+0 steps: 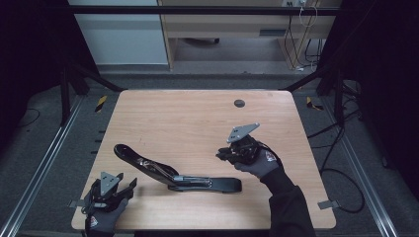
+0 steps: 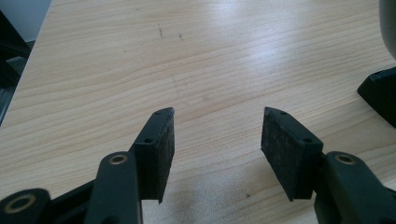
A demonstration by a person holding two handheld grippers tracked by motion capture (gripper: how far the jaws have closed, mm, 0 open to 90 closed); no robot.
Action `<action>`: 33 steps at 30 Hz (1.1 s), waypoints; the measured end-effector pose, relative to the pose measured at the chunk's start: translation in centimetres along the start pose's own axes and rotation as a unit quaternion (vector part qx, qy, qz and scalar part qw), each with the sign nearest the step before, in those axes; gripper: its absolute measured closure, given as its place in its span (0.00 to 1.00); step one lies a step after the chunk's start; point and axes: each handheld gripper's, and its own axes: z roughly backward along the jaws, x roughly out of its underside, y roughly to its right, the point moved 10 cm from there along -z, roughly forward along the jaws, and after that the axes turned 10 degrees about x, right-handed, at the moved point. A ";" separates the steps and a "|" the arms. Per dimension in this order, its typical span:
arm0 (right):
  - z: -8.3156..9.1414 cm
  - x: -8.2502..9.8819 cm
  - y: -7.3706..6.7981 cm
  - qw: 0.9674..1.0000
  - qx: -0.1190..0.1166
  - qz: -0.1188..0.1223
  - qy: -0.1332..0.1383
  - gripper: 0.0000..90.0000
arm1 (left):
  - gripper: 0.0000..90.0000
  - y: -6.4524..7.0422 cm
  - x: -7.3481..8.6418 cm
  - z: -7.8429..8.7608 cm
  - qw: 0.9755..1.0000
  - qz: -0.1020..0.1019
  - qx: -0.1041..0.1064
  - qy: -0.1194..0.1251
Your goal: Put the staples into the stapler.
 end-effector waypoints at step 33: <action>-2.5 -0.9 -3.3 0.996 -0.076 0.051 -0.009 0.87 | 0.49 -0.1 0.1 -0.1 1.000 -0.001 -0.002 -0.002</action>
